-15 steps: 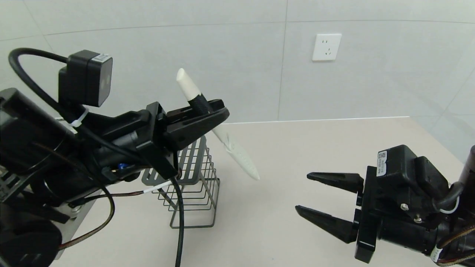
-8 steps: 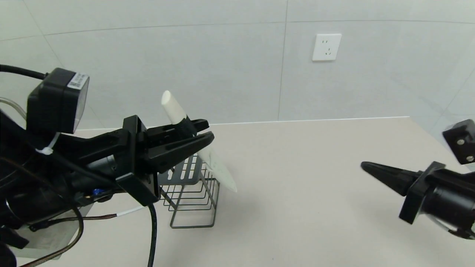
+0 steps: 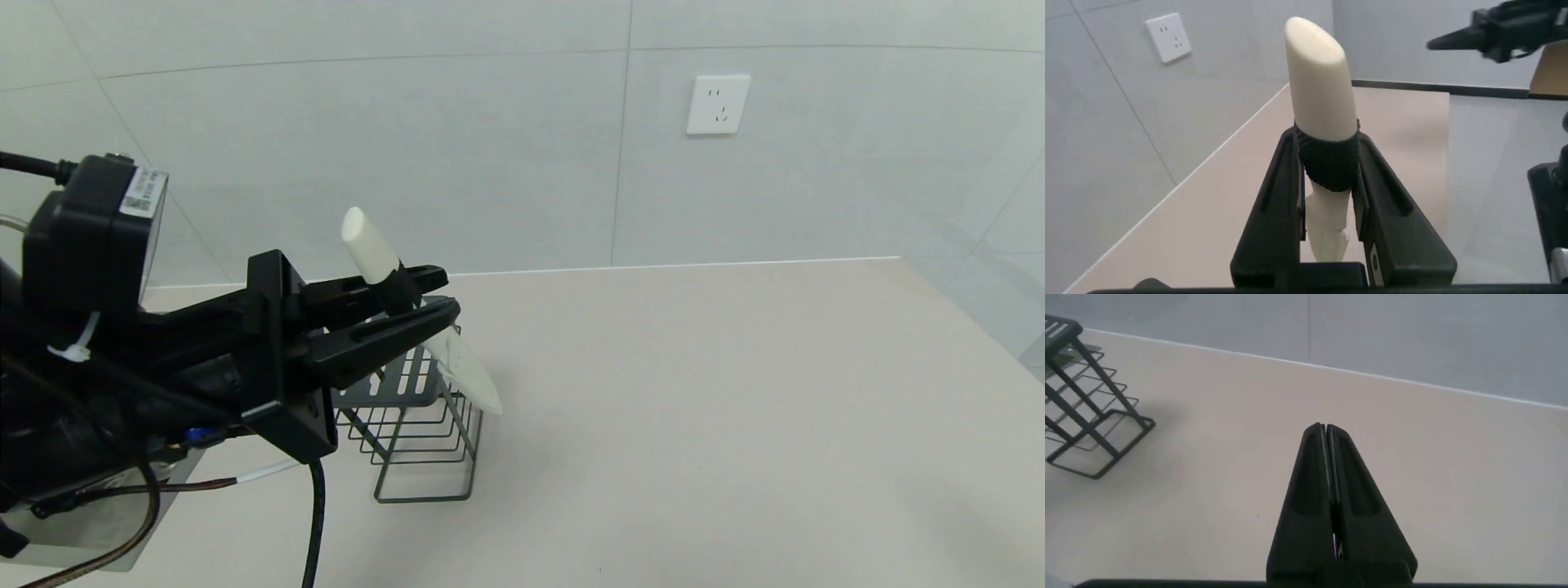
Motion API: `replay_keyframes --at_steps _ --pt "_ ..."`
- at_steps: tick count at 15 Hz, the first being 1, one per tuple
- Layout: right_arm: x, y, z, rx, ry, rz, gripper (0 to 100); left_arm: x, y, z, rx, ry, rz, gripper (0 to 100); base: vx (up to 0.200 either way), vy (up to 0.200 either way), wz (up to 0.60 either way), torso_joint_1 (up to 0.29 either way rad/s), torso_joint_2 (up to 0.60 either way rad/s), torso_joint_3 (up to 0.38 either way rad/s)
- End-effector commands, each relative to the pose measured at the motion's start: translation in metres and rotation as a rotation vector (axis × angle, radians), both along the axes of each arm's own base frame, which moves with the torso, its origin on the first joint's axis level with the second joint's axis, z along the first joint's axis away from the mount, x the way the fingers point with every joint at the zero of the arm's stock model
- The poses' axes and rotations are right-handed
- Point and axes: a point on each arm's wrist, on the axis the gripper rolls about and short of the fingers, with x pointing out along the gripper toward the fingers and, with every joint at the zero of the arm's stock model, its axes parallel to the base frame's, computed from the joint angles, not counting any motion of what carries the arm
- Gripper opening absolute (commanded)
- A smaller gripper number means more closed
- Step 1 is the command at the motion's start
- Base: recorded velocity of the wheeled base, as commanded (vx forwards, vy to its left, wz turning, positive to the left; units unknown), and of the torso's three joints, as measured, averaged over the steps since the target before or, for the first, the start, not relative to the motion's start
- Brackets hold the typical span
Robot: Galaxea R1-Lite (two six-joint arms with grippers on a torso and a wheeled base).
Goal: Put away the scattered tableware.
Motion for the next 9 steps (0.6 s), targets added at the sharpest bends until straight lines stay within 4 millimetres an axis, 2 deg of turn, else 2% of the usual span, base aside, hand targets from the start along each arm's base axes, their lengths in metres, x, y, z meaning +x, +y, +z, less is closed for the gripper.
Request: replay_keyframes --at_steps 1,3,5,6,9 --pt "-0.059 -0.008 -0.043 -0.03 -0.076 -0.053 0 -0.003 0.002 0.003 0.0 -0.002 0.002 0 0.0 0.0 0.0 0.0 0.0 0.0" --pt "-0.071 -0.009 -0.064 -0.035 -0.038 -0.063 0 -0.004 0.005 0.004 0.003 0.004 0.014 0 0.0 0.0 0.0 0.0 0.0 0.0" --pt "-0.076 -0.008 -0.078 -0.027 -0.035 -0.145 0 -0.001 0.014 0.008 0.006 -0.017 0.062 0 0.0 0.0 0.0 0.0 0.0 0.0" --pt "-0.074 -0.008 -0.092 -0.039 0.1 -0.148 0 0.003 0.02 0.017 -0.003 -0.046 0.094 0 0.0 0.0 0.0 0.0 0.0 0.0" --pt "-0.074 -0.009 -0.094 -0.002 0.126 -0.22 0 -0.002 0.029 0.034 -0.012 -0.075 0.127 0 0.0 0.0 0.0 0.0 0.0 0.0"
